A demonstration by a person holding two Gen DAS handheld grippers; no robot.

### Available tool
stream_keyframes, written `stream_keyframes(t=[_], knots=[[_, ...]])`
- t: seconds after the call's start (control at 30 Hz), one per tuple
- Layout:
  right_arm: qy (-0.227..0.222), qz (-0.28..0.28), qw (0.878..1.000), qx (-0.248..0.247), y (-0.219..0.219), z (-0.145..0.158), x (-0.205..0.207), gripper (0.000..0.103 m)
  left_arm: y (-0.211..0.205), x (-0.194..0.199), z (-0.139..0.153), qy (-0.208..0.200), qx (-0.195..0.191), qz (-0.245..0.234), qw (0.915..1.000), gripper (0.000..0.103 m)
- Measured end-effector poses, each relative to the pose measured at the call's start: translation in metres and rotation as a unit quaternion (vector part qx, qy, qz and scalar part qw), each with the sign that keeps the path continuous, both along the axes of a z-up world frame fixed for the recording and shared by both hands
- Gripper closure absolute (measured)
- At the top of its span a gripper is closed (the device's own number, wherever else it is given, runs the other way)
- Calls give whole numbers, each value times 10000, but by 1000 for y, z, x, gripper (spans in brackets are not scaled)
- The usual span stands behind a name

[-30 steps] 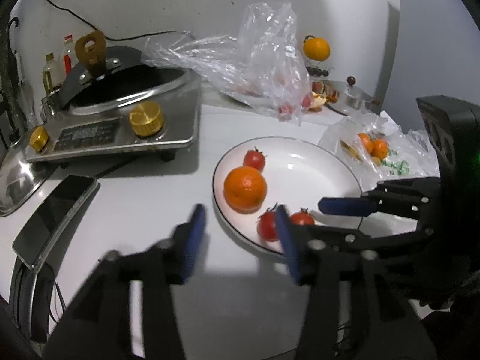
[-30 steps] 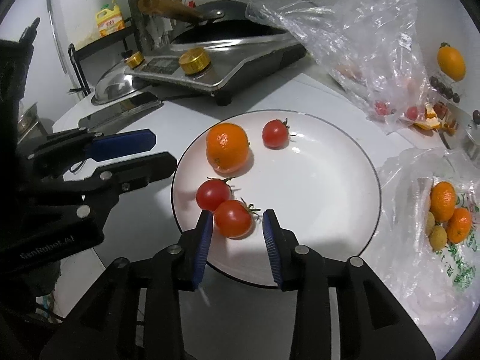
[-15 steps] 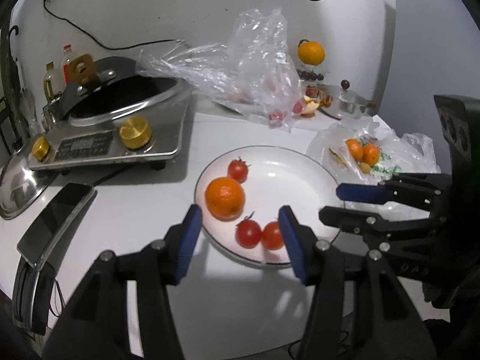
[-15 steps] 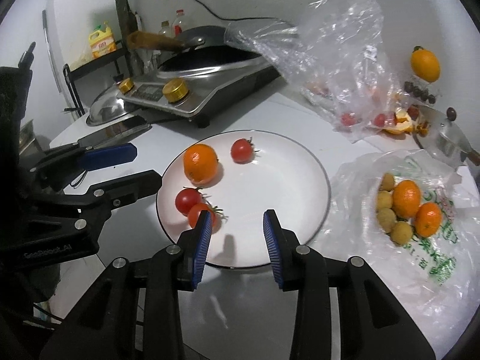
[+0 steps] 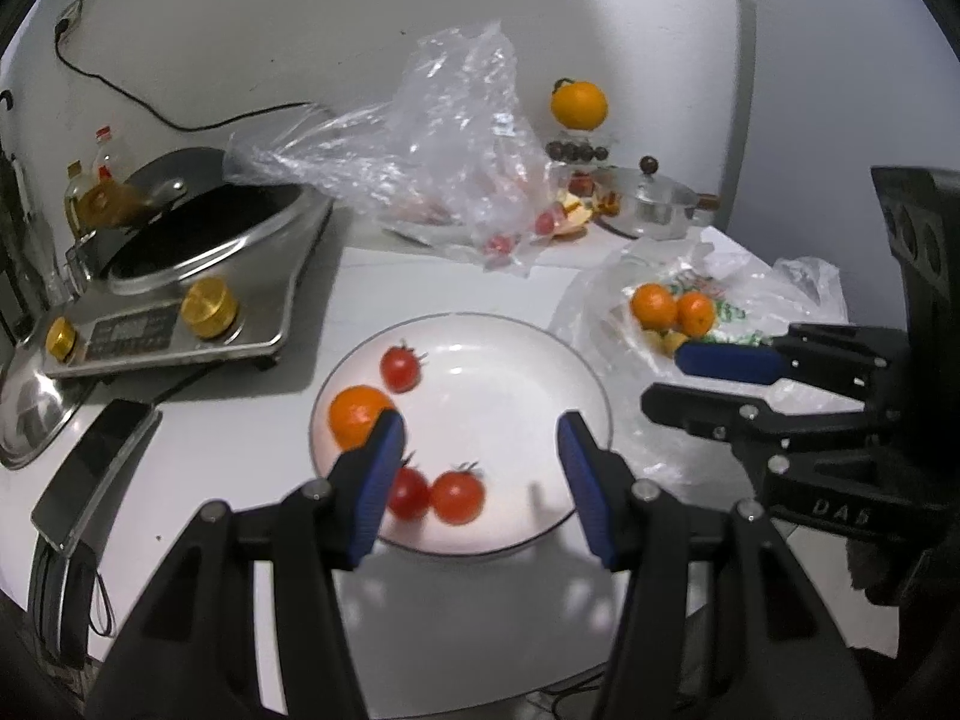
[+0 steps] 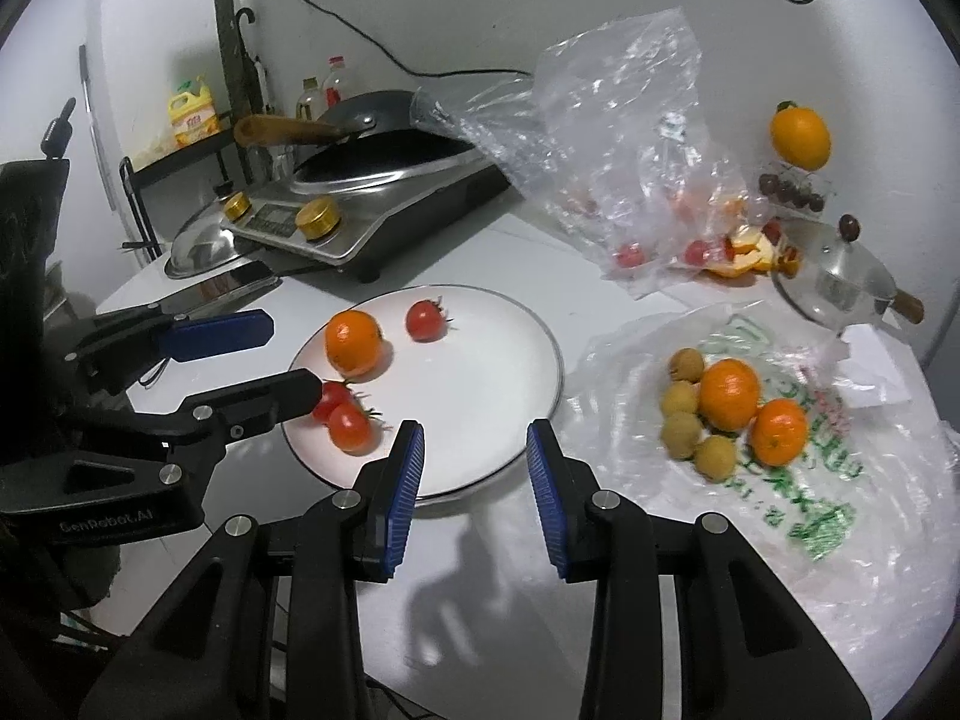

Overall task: Organize fruits
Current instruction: 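Move both open tools back over the fruit bag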

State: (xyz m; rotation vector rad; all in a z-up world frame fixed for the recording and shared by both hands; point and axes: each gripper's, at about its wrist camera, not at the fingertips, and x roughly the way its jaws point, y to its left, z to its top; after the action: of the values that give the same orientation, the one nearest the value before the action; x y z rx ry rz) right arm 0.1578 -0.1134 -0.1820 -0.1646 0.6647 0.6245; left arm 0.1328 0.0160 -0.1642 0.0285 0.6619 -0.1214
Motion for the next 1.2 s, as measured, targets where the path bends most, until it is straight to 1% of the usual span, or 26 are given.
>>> stream_keyframes(t=[0.17,0.43,0.53,0.87,1.2], knots=[[-63,-145,9998,141,-22,6,2,65,-18,3,6,-50,76,-64,9999,48],[-143,-307,9990,279,-56,11,3,65,-45,10,7,44,97,-127,9999,48],[-151,-339,9989,294,-66,11,5,65,-57,13,9,10,180,-185,9997,48],[-189,-606,9972,399,-102,8,14,65,-85,22,8,38,299,-327,9990,48],[-214,-704,9963,449,-125,5,28,65,-105,35,6,50,343,-423,9985,48]])
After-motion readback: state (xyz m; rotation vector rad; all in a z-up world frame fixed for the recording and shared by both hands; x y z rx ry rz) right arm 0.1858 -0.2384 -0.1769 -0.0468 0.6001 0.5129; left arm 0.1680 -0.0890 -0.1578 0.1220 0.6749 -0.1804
